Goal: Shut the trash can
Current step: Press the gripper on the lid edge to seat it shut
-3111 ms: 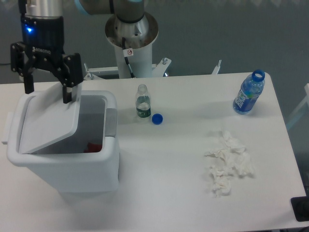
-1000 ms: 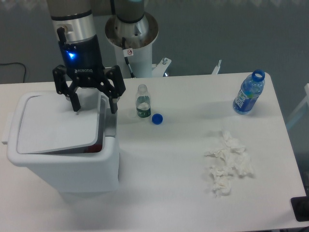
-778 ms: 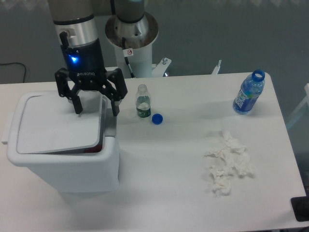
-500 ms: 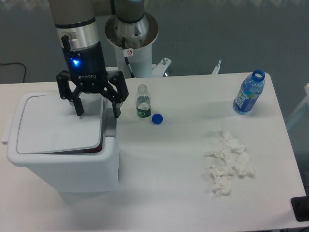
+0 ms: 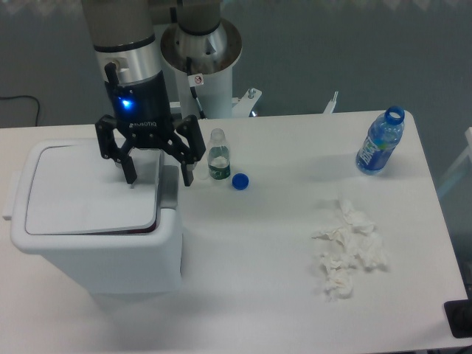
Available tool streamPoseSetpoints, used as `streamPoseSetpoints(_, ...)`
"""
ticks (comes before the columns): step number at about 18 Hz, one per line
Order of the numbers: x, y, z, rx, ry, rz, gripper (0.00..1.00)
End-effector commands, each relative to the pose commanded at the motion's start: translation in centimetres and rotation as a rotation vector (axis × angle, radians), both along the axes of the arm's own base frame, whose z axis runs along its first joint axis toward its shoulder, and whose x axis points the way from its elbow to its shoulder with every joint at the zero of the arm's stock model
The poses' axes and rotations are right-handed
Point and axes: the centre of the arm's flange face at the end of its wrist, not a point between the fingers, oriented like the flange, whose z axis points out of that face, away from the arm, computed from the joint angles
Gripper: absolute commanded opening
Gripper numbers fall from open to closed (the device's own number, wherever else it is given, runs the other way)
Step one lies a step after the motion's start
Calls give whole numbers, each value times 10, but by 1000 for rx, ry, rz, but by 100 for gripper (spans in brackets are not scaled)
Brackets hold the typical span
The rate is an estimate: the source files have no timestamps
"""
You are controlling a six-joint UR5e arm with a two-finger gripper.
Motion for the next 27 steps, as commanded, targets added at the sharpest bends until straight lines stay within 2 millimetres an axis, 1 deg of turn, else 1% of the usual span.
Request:
streamPoseSetpoints(14,-2,2,-6,-8,-5,2,100)
streamPoseSetpoints(18,-6,5,-11,-10,-7,3,100)
streamPoseSetpoints(27,-8,7,-14,-11,-6,4,100)
